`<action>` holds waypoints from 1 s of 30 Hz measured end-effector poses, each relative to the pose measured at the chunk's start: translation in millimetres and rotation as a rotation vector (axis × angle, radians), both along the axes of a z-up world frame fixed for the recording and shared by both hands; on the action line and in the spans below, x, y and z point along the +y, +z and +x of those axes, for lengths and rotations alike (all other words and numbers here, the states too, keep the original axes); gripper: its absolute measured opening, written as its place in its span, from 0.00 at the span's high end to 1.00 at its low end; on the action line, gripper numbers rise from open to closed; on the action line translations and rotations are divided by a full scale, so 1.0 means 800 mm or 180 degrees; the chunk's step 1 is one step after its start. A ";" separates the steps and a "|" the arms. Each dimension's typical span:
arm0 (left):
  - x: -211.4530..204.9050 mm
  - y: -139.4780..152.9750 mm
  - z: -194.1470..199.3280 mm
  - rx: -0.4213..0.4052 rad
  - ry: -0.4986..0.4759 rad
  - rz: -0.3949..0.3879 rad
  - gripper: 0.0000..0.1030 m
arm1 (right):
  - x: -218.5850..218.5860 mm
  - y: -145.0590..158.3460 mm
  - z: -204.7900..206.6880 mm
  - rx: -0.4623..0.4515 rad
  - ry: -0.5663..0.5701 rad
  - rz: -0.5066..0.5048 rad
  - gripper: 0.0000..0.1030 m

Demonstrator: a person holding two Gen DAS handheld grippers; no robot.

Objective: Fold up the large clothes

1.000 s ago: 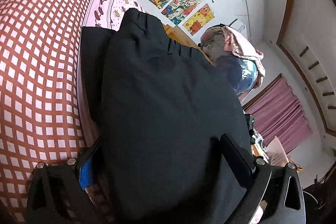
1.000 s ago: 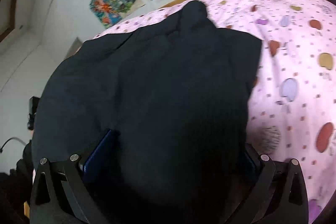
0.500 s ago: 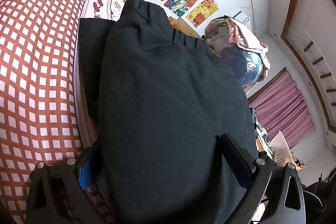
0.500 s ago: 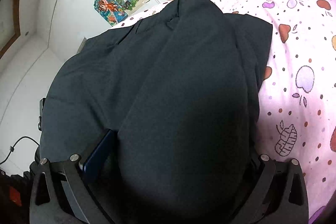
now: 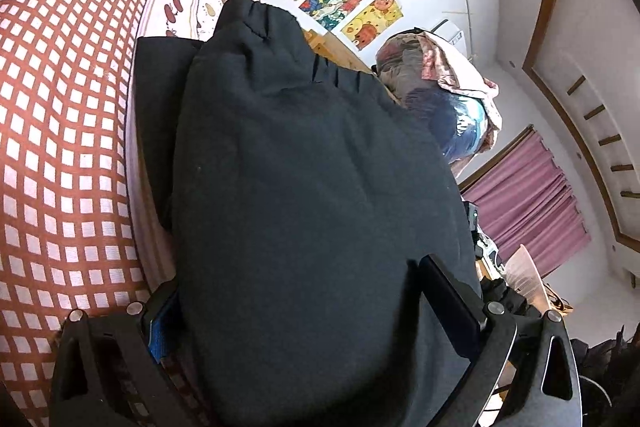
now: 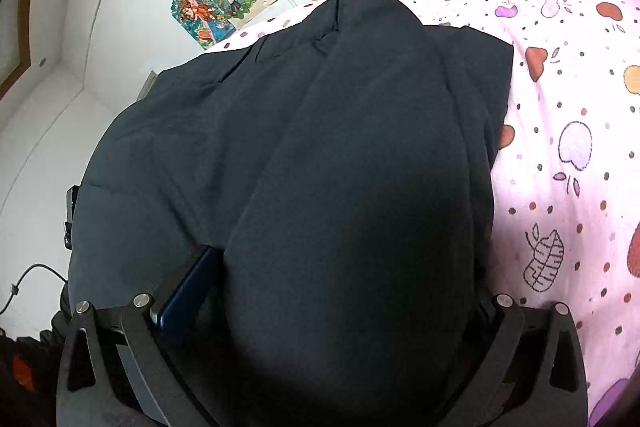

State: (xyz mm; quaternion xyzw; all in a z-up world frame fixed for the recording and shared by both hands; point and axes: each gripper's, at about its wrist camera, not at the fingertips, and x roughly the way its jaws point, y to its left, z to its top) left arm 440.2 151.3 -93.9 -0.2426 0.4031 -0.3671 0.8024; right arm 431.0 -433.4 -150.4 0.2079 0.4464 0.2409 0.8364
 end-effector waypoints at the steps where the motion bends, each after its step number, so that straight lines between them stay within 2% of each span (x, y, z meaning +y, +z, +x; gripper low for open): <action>1: 0.000 0.000 0.000 0.0013 0.0001 0.0008 0.00 | 0.001 0.001 0.001 0.0026 -0.0004 -0.0017 0.01; 6: -0.002 0.000 0.002 0.0059 -0.0008 0.0028 0.00 | 0.009 0.014 0.008 0.0276 -0.0008 -0.0163 0.01; 11: -0.011 0.006 0.002 0.0040 0.0020 0.0106 0.01 | 0.013 0.016 0.004 0.0349 -0.0021 -0.0153 0.01; 13: -0.011 0.006 0.002 0.0043 0.0044 0.0124 0.05 | 0.014 0.014 0.001 0.0358 -0.0037 -0.0156 0.01; 15: -0.010 0.008 0.002 0.0057 0.0087 0.0115 0.13 | 0.017 0.015 -0.002 0.0370 -0.0063 -0.0173 0.01; 18: -0.006 0.008 0.000 0.0081 0.0156 0.0092 0.23 | 0.022 0.019 -0.005 0.0389 -0.0097 -0.0209 0.06; 24: -0.015 0.032 -0.015 -0.0117 0.0278 0.0285 0.47 | 0.031 0.036 -0.021 0.0326 -0.0216 -0.0276 0.28; 25: -0.017 0.037 -0.017 -0.0126 0.0318 0.0332 0.49 | 0.032 0.038 -0.022 0.0318 -0.0228 -0.0295 0.34; 30: -0.025 0.050 -0.025 0.0141 0.0752 0.0390 0.59 | 0.040 0.066 -0.033 0.0209 -0.0314 -0.0488 0.61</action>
